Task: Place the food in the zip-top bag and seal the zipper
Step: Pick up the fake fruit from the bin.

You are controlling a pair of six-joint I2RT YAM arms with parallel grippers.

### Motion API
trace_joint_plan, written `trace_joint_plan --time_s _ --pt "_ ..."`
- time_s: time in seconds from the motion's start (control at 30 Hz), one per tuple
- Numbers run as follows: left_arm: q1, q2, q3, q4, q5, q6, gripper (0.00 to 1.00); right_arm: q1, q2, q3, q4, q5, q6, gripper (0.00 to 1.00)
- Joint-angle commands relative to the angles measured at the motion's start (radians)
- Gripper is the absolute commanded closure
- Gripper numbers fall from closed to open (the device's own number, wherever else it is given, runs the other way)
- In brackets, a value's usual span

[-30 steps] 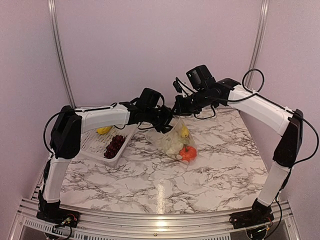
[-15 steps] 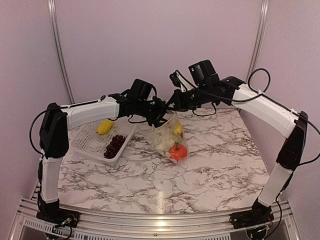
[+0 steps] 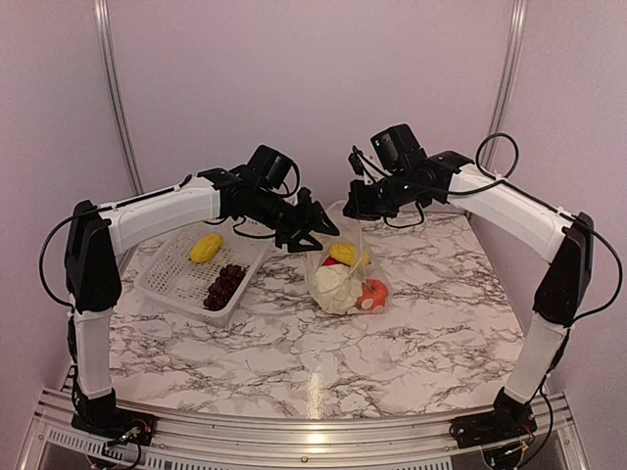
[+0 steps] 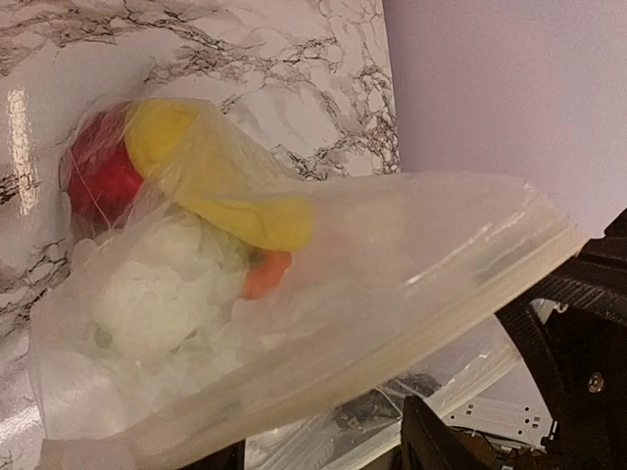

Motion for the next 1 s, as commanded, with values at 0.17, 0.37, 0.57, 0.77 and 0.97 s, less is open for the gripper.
trace_joint_plan --time_s 0.17,0.37,0.57,0.77,0.97 --pt "0.048 -0.126 0.093 -0.167 -0.019 0.251 0.44 -0.045 0.013 0.101 -0.055 0.053 -0.029 1.00" --pt "0.121 -0.239 0.008 -0.218 -0.181 0.353 0.39 -0.091 0.016 0.172 -0.094 0.085 -0.079 1.00" --pt "0.177 -0.285 -0.042 -0.296 -0.397 0.469 0.35 -0.089 0.033 0.170 -0.083 0.027 -0.094 1.00" --pt "0.236 -0.285 -0.126 -0.331 -0.485 0.504 0.35 -0.036 0.016 0.020 -0.008 -0.004 -0.072 1.00" --pt "0.269 -0.266 -0.173 -0.365 -0.590 0.576 0.36 0.006 0.019 -0.030 0.008 -0.027 -0.070 1.00"
